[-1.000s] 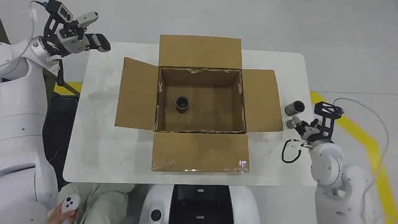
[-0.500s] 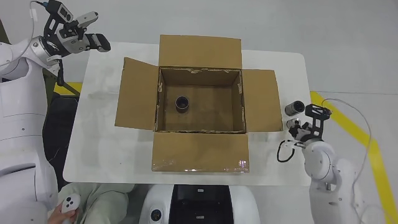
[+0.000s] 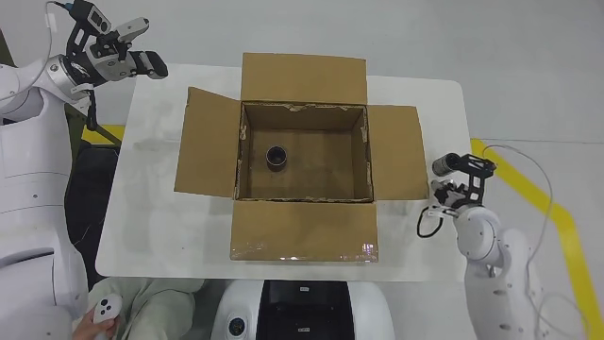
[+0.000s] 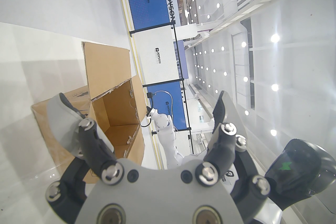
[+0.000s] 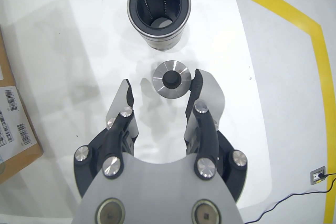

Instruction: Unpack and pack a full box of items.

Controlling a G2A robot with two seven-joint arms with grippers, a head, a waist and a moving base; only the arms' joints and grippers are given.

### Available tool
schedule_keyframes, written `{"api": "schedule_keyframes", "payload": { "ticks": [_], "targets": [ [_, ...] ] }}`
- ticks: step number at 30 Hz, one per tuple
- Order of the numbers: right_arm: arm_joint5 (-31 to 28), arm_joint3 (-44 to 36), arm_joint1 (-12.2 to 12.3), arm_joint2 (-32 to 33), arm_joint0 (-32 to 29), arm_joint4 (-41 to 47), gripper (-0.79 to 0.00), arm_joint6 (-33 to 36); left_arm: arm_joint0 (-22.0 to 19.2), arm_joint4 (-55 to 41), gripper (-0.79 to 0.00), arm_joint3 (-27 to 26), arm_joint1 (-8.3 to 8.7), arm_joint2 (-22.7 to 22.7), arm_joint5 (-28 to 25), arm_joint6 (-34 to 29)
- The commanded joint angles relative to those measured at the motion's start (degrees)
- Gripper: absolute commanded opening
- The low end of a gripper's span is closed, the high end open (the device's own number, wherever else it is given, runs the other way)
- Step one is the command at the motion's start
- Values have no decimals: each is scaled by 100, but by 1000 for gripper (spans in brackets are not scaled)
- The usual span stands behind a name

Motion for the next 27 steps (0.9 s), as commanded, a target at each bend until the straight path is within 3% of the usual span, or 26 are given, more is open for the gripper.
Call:
{"api": "schedule_keyframes", "payload": {
  "ticks": [1,12,22,24,26,27],
  "targets": [
    [3,81,4,-14,62,23,-342,-4,0,0,0,0,0,0,0,0],
    [170,320,30,-91,224,-123,-342,-52,0,0,0,0,0,0,0,0],
    [312,496,42,-170,337,-207,-437,-184,0,0,0,0,0,0,0,0],
    [334,500,45,-184,346,-225,-529,-195,0,0,0,0,0,0,0,0],
    [347,494,49,-190,349,-234,-671,-200,0,0,0,0,0,0,0,0],
    [353,489,51,-192,347,-242,-779,-200,0,0,0,0,0,0,0,0]
  ]
}}
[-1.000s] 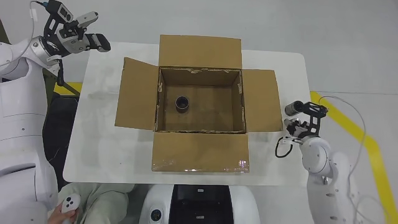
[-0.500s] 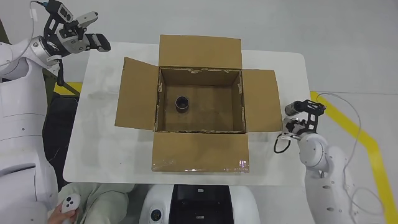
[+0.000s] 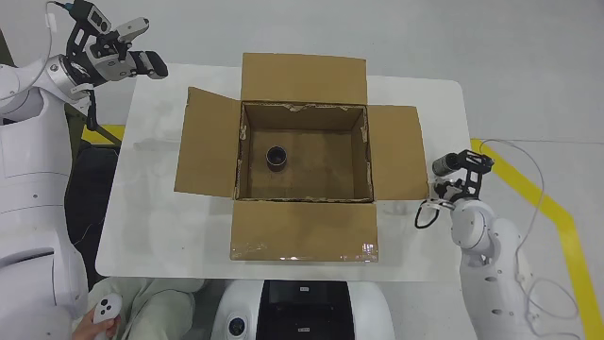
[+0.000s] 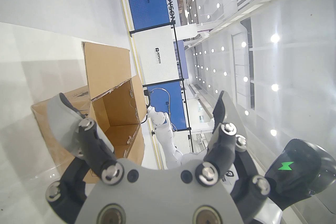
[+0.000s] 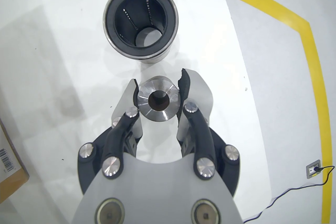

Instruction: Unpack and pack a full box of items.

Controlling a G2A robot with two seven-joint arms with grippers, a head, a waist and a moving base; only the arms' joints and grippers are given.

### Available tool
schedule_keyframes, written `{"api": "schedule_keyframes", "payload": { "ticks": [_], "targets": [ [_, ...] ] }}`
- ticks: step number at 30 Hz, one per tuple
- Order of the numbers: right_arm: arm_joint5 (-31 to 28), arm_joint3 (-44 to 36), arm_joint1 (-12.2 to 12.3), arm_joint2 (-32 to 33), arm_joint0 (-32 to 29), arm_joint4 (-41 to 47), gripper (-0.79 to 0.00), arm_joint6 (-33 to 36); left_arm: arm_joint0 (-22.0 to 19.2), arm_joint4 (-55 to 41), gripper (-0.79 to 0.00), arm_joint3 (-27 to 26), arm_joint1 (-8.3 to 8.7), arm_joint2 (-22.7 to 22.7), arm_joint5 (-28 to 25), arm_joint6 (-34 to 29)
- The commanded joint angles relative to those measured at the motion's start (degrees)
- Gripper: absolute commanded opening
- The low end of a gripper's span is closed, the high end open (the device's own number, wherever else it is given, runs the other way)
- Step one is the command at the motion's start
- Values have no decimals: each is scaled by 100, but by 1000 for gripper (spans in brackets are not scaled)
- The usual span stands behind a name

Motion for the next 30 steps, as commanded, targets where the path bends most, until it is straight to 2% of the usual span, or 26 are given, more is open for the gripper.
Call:
{"api": "schedule_keyframes", "payload": {
  "ticks": [1,7,13,22,30],
  "targets": [
    [13,-15,4,1,-7,-6,-785,3,0,0,0,0,0,0,0,0],
    [24,-353,17,26,-220,12,-785,75,0,0,0,0,0,0,0,0],
    [-22,-1108,30,76,-664,90,-785,130,0,0,0,0,0,0,0,0],
    [-1,-2442,43,201,-1268,54,-785,-159,0,0,0,0,0,0,0,0],
    [-7,-3257,45,222,-1605,-6,-785,-472,0,0,0,0,0,0,0,0]
  ]
}}
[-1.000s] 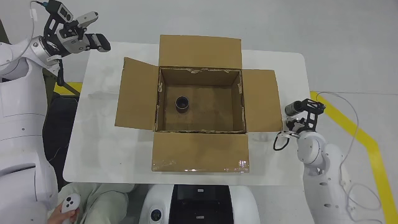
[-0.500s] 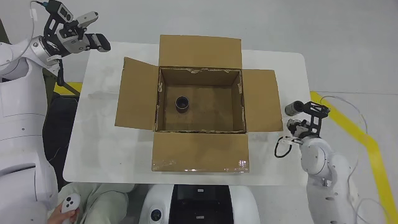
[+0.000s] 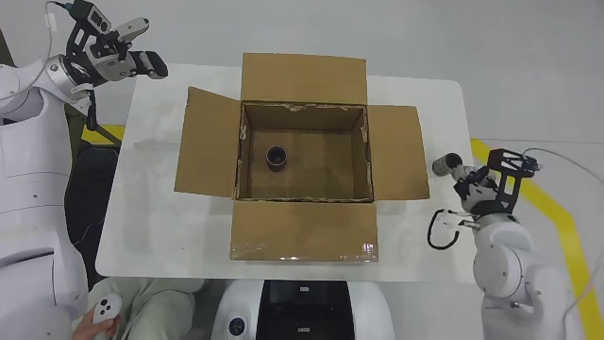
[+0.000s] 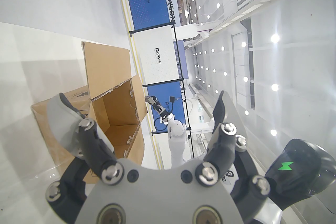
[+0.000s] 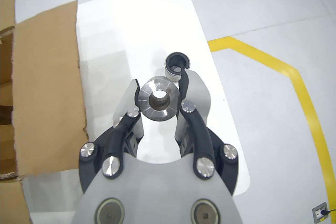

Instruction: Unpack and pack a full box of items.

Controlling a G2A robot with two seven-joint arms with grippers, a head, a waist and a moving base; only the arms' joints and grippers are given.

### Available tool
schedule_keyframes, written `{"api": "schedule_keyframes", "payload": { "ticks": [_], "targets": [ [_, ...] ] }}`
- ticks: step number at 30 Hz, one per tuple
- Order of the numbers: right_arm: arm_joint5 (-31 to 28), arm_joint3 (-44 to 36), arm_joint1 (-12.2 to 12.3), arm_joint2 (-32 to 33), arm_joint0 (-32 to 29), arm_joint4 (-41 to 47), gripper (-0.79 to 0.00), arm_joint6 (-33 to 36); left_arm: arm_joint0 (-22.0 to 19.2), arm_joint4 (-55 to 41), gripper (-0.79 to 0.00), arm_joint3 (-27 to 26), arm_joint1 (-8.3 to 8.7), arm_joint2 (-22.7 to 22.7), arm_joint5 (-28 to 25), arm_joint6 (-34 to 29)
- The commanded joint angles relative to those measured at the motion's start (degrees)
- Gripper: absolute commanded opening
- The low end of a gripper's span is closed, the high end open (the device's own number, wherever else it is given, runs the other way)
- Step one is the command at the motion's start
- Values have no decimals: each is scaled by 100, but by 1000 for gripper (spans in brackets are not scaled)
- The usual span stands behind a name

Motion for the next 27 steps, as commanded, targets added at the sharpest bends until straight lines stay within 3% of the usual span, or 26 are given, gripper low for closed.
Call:
{"api": "schedule_keyframes", "payload": {
  "ticks": [1,12,27],
  "targets": [
    [-13,-163,-2,-1,-58,29,-785,-116,0,0,0,0,0,0,0,0],
    [-452,-609,0,-558,165,91,-785,-419,0,0,0,0,0,0,0,0],
    [-767,1,-70,-2502,1410,-537,-785,-149,0,0,0,0,0,0,0,0]
  ]
}}
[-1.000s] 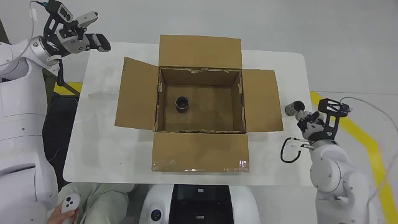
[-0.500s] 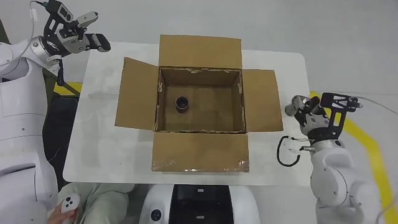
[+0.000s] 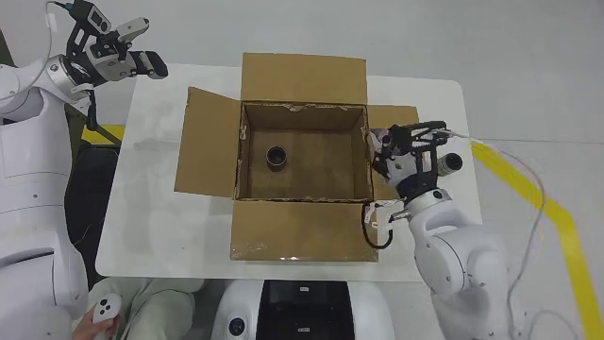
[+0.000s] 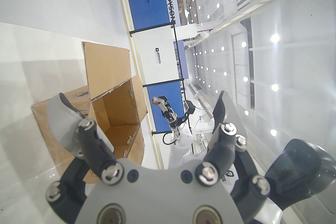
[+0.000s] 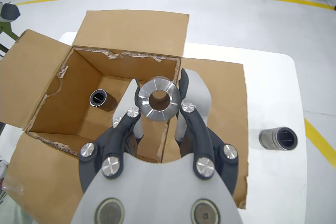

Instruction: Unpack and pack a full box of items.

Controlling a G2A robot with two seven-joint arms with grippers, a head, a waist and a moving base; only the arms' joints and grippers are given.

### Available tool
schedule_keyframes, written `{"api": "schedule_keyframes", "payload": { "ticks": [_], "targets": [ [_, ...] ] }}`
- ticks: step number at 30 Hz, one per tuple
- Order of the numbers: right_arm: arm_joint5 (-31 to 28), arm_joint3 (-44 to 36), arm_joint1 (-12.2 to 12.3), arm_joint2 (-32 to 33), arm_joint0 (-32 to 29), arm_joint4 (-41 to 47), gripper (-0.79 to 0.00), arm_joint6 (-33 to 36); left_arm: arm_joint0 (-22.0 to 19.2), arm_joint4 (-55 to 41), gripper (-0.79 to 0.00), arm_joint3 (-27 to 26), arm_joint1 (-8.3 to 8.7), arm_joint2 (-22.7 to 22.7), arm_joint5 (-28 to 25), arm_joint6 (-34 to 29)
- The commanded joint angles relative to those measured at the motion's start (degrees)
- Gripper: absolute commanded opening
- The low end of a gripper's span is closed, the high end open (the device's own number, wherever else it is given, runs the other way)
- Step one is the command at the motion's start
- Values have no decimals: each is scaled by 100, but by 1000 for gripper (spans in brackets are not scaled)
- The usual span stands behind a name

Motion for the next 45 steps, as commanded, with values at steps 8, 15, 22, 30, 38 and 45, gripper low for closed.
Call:
{"api": "schedule_keyframes", "payload": {
  "ticks": [8,15,22,30,38,45],
  "targets": [
    [106,696,-101,-874,713,-208,-785,257,0,0,0,0,0,0,0,0],
    [269,1479,-218,-1379,1314,-218,-785,389,0,0,0,0,0,0,0,0],
    [391,2327,-349,-1780,1865,-174,-785,583,0,0,0,0,0,0,0,0],
    [502,3264,-510,-2086,2401,27,-785,723,0,0,0,0,0,0,0,0],
    [524,3979,-657,-2284,2843,230,-785,885,0,0,0,0,0,0,0,0],
    [470,4410,-760,-2416,3112,345,-785,1166,0,0,0,0,0,0,0,0]
  ]
}}
